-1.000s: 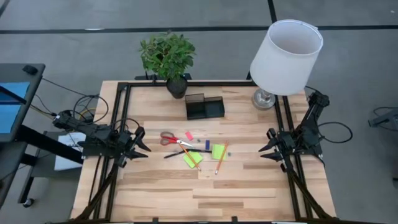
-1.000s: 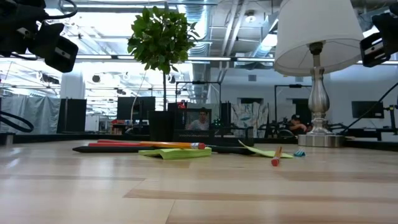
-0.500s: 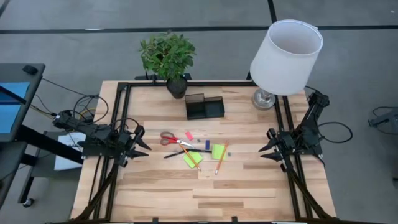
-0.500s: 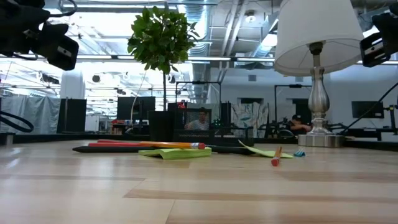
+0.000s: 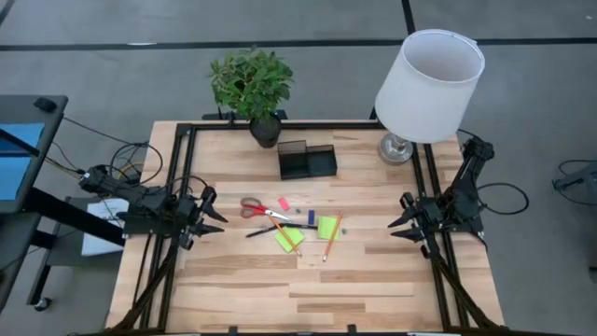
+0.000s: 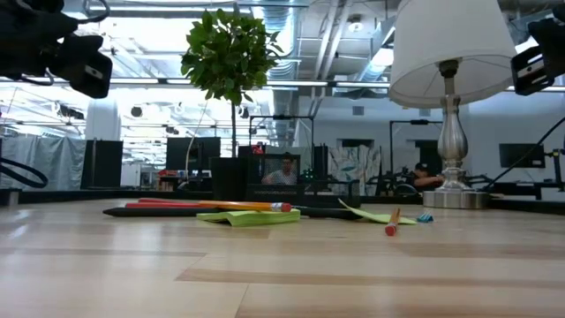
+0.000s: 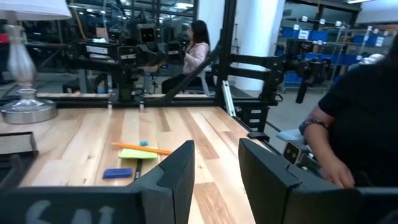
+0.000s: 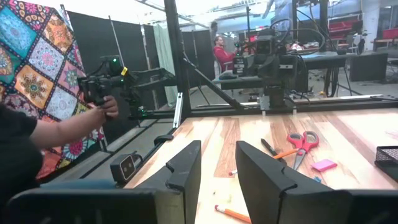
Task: Pick and place office supplies into organizer
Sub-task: Put the left orange pencil into the desk organizer
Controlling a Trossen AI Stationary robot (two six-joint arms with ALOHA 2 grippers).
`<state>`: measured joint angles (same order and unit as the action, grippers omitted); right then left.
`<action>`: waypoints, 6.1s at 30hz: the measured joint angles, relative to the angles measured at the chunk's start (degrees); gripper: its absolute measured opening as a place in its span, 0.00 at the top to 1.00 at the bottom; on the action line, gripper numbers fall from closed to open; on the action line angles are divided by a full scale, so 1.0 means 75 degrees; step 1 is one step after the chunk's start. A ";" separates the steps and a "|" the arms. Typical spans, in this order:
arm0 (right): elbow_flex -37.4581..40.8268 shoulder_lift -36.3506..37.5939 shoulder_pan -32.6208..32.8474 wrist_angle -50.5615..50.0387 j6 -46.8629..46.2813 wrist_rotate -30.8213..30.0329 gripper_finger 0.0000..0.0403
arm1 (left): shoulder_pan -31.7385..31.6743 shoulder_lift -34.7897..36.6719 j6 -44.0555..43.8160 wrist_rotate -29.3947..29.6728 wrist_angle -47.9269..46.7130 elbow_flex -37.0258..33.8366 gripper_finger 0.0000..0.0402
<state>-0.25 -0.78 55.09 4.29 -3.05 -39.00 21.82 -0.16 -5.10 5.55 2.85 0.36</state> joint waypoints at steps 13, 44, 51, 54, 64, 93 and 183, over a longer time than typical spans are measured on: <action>-0.0002 -0.0001 0.0001 0.0000 0.0000 0.0002 0.76 | 0.0000 -0.0012 0.0025 0.0527 0.0170 0.0000 0.71; 0.0000 -0.0002 0.0000 0.0024 -0.0002 0.0002 0.76 | 0.0000 -0.0015 -0.0680 0.1097 0.0421 0.0000 0.71; -0.0002 -0.0002 -0.0064 0.0552 -0.0278 0.0020 0.76 | 0.0000 -0.0017 -0.0601 0.0858 0.0143 0.0000 0.71; -0.0001 -0.0001 -0.0064 0.0891 -0.0980 0.0015 0.76 | 0.0000 -0.0017 -0.0673 0.0623 0.0109 0.0000 0.71; -0.0001 -0.0002 -0.0064 0.0786 -0.0737 0.0004 0.76 | 0.0000 -0.0017 -0.0213 0.1492 0.0309 0.0000 0.71; -0.0001 -0.0002 -0.0064 0.0000 -0.0734 -0.0003 0.76 | -0.0007 -0.6633 0.2770 0.0678 0.2517 0.2350 0.71; -0.0002 0.0006 -0.0064 -0.0001 -0.0743 0.0011 0.76 | -0.1754 -1.4329 0.4155 -0.2919 0.0586 0.7385 0.71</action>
<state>-0.27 -0.73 54.61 4.29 -8.62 -38.92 8.67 -107.63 26.06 -16.35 7.25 55.75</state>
